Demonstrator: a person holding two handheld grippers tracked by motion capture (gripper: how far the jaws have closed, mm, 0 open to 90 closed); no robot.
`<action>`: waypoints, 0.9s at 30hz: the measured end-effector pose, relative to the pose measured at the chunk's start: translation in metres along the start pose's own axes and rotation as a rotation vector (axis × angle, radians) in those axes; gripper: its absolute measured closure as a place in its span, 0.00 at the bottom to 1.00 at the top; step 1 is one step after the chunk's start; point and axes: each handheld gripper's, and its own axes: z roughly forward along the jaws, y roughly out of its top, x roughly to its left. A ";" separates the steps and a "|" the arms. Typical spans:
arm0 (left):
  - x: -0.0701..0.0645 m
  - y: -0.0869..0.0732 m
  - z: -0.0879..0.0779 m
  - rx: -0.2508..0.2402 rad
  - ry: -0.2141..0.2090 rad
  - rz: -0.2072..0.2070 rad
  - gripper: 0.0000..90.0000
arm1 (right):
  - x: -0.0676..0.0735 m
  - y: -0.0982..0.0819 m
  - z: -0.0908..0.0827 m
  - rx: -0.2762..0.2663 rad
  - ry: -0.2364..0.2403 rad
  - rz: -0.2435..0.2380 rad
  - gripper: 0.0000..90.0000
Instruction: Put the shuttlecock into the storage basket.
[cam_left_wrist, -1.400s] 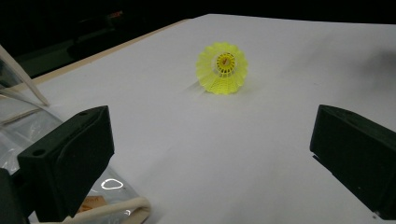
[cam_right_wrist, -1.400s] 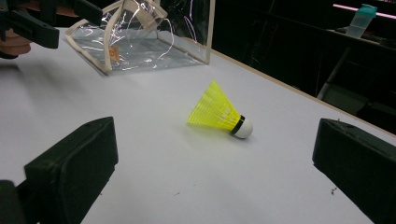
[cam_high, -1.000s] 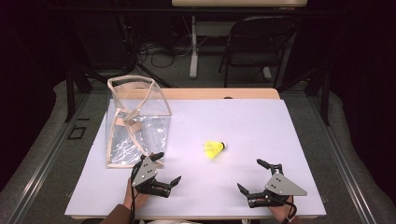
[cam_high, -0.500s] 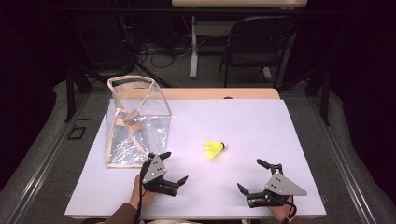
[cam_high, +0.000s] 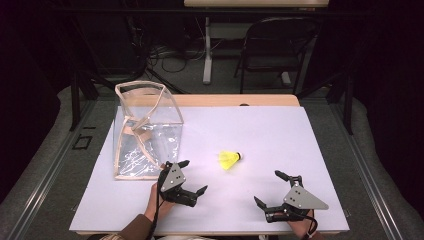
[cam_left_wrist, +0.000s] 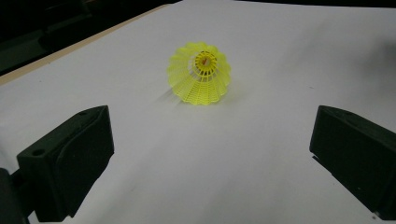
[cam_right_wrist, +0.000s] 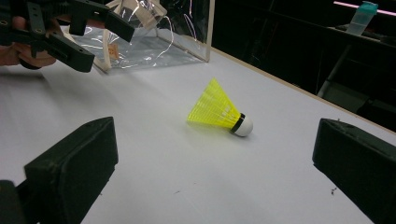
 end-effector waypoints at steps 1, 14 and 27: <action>0.000 0.001 0.001 0.002 -0.002 0.003 0.00 | 0.000 0.000 0.000 0.000 -0.001 0.000 0.00; -0.003 0.006 0.013 0.008 -0.020 -0.008 0.00 | 0.000 0.000 0.001 0.006 0.007 0.004 0.00; -0.005 0.014 0.032 0.029 -0.025 -0.029 0.00 | 0.000 -0.001 0.001 0.000 0.005 0.012 0.00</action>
